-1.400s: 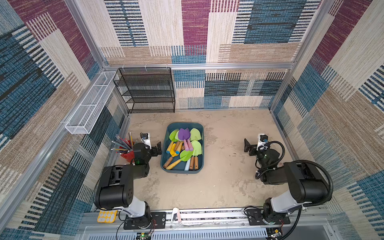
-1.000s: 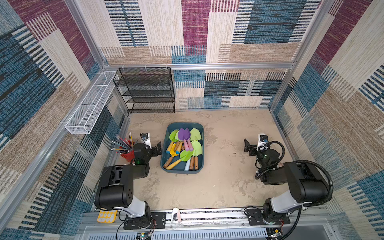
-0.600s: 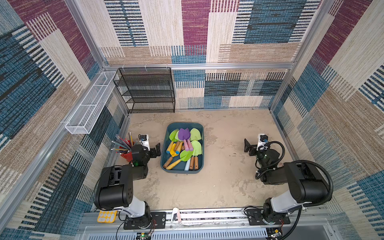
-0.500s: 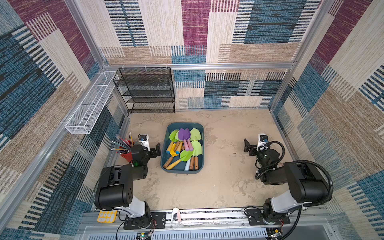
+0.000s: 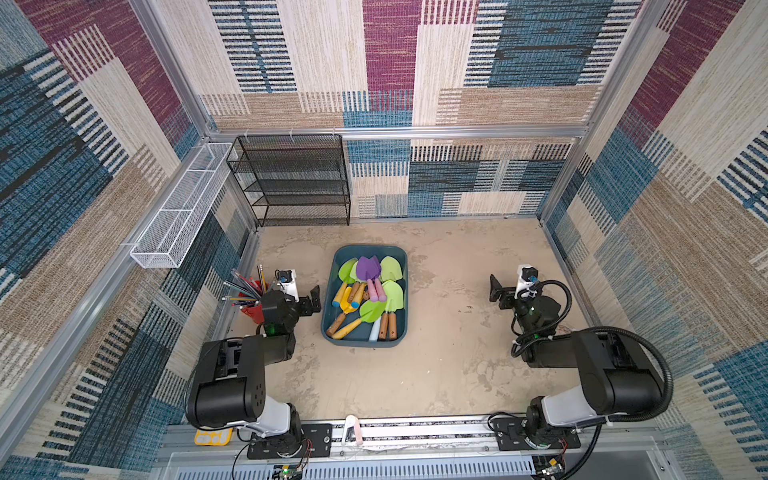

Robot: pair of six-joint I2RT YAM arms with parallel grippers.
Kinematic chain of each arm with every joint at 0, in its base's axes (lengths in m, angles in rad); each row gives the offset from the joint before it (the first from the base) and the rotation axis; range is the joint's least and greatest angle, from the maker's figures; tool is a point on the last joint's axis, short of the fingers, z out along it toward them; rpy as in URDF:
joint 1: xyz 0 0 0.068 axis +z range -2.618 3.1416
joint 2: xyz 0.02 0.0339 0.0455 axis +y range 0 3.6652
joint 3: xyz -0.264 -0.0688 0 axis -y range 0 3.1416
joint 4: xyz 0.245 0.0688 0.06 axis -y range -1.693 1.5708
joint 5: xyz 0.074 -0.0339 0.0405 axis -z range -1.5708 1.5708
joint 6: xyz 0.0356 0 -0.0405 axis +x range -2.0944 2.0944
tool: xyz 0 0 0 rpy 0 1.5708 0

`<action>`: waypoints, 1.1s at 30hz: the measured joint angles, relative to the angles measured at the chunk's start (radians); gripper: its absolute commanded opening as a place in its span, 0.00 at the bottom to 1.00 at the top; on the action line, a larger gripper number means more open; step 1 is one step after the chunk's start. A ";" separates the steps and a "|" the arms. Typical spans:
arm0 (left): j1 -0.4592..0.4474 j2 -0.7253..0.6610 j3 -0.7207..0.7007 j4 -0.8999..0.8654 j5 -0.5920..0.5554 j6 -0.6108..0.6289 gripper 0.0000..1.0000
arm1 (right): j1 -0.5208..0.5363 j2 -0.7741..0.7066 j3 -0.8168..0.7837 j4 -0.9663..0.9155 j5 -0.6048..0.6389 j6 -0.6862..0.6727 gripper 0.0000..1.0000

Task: Take the shovel out of the storage box
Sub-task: Pick up the shovel from the storage box.

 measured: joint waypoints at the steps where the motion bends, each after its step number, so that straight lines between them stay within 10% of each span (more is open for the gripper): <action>1: 0.000 -0.027 0.002 -0.012 -0.016 -0.002 1.00 | 0.002 -0.011 0.032 -0.035 0.020 0.006 0.99; 14: -0.127 -0.459 0.069 -0.386 -0.232 -0.303 1.00 | 0.021 0.086 0.721 -0.954 0.332 0.454 1.00; 33: -0.357 -0.212 0.540 -1.028 -0.035 -0.485 0.87 | 0.134 -0.132 0.632 -1.209 -0.037 0.411 0.99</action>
